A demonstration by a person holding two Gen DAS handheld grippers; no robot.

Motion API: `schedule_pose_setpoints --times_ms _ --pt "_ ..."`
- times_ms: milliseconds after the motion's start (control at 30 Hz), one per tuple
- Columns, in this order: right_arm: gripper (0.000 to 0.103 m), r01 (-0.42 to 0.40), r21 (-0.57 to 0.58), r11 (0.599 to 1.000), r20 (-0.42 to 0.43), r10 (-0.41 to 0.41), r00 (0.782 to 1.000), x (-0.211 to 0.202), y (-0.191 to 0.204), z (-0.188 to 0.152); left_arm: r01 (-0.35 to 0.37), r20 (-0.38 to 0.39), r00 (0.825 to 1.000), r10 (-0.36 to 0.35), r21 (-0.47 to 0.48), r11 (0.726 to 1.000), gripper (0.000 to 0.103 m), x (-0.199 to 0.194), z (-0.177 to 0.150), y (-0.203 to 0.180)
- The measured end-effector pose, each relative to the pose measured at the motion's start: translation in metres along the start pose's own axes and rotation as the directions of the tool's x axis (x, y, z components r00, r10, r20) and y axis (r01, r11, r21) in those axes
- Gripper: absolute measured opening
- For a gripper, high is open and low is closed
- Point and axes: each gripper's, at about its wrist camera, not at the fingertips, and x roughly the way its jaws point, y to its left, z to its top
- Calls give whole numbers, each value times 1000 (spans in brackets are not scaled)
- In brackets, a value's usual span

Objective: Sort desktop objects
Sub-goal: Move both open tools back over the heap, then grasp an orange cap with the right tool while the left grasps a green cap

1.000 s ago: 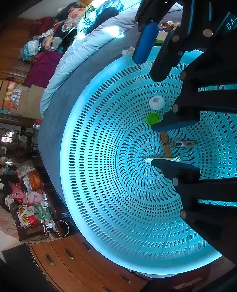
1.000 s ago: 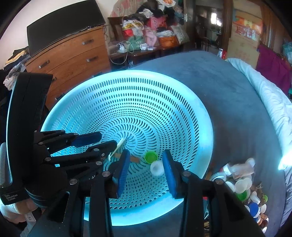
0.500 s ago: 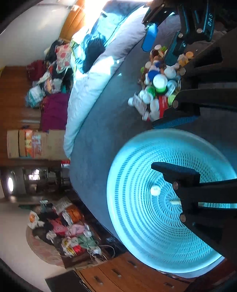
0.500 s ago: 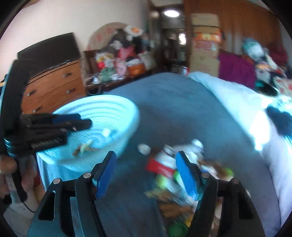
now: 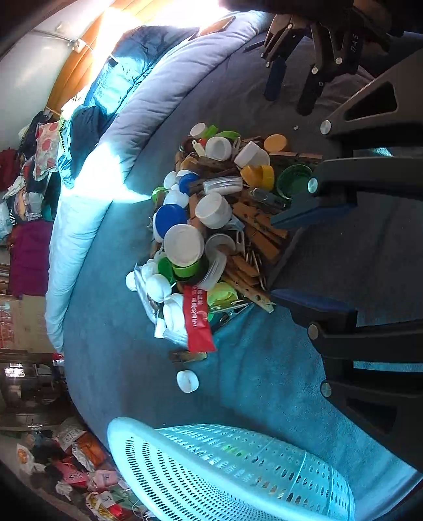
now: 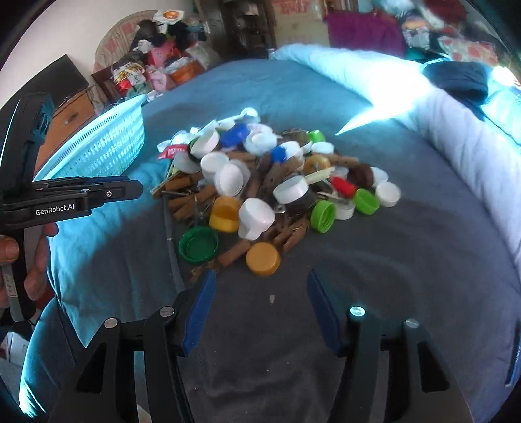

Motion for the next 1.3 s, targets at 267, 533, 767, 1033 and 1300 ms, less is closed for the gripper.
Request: schedule_pose_setpoints --times_ms 267,533,767,1033,1300 --pt "38 -57 -20 998 -51 56 997 37 -7 10 5 -45 999 -6 -5 1000 40 12 -7 -7" --pt "29 -30 -60 998 -65 27 998 56 -2 11 79 -48 996 -76 57 995 39 21 -7 -29" --pt "29 -3 -8 1000 -43 3 999 32 -17 3 163 -76 985 -156 107 981 39 43 -9 -48" --pt "29 -23 16 1000 -63 24 998 34 -23 -8 135 -84 989 -123 160 978 39 63 -18 -69" --pt "29 -39 32 999 -58 41 998 33 -27 -11 118 -70 992 -107 175 977 39 63 -20 -73"
